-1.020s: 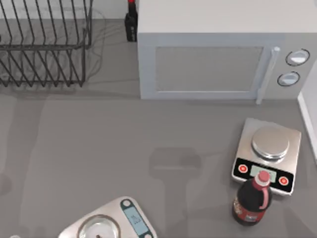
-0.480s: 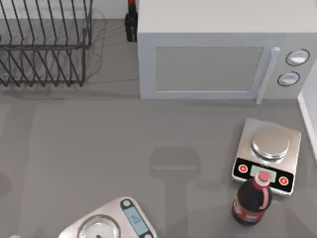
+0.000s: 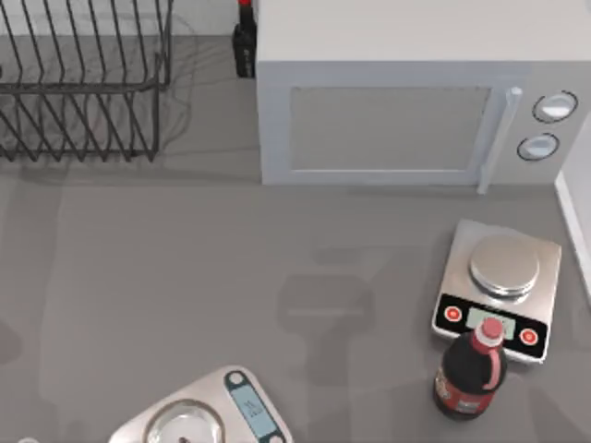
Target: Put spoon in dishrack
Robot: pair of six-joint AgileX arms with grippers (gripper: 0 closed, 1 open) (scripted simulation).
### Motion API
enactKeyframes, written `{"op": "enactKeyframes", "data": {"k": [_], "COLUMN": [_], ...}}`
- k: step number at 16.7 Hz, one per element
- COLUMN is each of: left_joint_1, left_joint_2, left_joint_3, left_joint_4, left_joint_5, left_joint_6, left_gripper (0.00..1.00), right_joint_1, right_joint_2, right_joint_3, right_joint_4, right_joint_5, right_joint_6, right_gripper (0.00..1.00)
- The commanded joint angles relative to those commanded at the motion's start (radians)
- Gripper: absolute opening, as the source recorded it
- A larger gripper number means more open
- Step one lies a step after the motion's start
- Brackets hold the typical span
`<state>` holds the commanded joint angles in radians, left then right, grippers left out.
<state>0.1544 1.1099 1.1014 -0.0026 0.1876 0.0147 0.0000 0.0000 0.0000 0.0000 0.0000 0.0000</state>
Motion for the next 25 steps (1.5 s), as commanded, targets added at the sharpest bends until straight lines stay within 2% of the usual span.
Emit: {"op": "enactKeyframes", "data": {"k": [7,10,13,18,25], "left_joint_1": [-0.052,-0.075,-0.087,-0.088,-0.088], "left_joint_2": [0.444,0.576,0.641,0.646,0.646], "left_joint_3": [-0.102,-0.149,-0.176,-0.178,-0.178], "left_joint_4": [0.571,0.747,0.828,0.833,0.833], "left_joint_5": [-0.049,-0.069,-0.081,-0.082,-0.082], "left_joint_6": [0.005,0.004,0.001,0.001,0.001], "left_gripper": [0.0,0.0,0.0,0.0,0.53], "right_joint_1": [0.0,0.0,0.0,0.0,0.0], "right_joint_2": [0.0,0.0,0.0,0.0,0.0], "right_joint_3": [0.0,0.0,0.0,0.0,0.0], "right_joint_4": [0.0,0.0,0.0,0.0,0.0], "right_joint_5": [0.0,0.0,0.0,0.0,0.0], "right_joint_6": [0.0,0.0,0.0,0.0,0.0], "right_gripper": [1.0,1.0,1.0,1.0,1.0]}}
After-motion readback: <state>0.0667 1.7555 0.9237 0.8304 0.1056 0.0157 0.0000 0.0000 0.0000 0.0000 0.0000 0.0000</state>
